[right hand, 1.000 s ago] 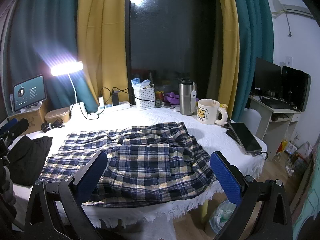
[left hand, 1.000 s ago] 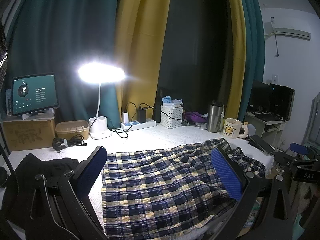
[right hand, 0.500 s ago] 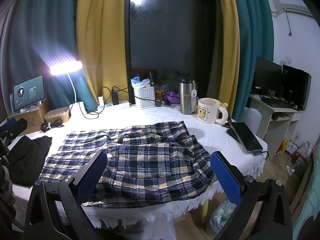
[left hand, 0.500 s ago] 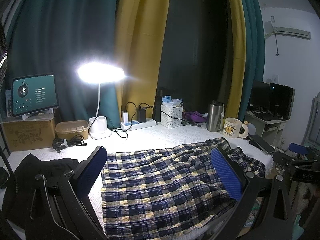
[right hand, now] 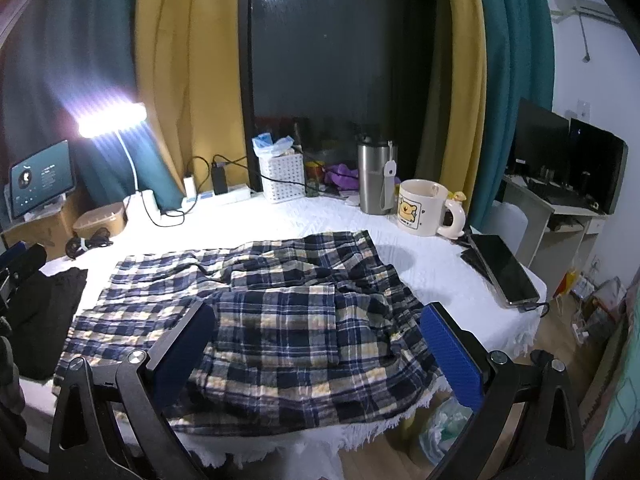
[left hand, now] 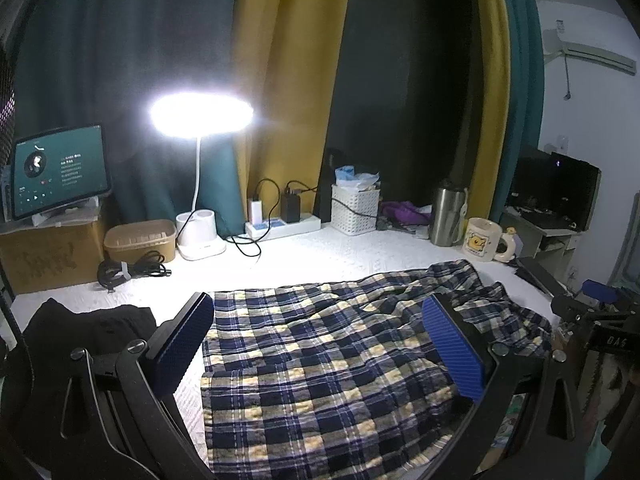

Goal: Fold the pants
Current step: 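Lower both tools toward the waistband edge of the plaid pants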

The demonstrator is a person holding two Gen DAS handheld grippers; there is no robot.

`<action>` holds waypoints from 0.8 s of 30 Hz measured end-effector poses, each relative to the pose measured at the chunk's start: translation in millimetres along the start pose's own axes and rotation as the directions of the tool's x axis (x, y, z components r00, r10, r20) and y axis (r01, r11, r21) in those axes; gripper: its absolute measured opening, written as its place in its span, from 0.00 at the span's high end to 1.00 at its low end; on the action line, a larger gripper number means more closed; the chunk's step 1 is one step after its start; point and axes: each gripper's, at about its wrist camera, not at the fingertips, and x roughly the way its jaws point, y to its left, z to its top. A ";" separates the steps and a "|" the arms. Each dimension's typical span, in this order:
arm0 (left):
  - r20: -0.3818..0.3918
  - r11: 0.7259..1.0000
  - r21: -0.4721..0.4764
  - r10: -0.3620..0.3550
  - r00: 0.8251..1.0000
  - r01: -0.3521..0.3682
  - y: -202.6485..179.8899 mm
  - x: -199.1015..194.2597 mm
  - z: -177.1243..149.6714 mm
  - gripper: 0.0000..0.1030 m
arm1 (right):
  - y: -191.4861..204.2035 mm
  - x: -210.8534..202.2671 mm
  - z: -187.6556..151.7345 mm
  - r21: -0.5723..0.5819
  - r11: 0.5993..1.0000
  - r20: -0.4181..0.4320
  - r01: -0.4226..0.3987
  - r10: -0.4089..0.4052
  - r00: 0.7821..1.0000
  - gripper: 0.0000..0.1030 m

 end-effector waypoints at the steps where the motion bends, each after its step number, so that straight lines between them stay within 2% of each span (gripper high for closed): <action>1: -0.012 1.000 -0.002 0.003 1.000 -0.003 1.6 6.2 0.7 0.00 | -0.7 5.8 1.6 0.001 1.000 -0.009 0.002 -0.002 1.000 0.00; 24: -0.169 0.999 -0.017 0.039 0.985 -0.043 10.7 111.2 20.9 0.00 | -16.1 119.5 46.8 -0.020 1.000 -0.147 0.001 -0.004 0.989 0.00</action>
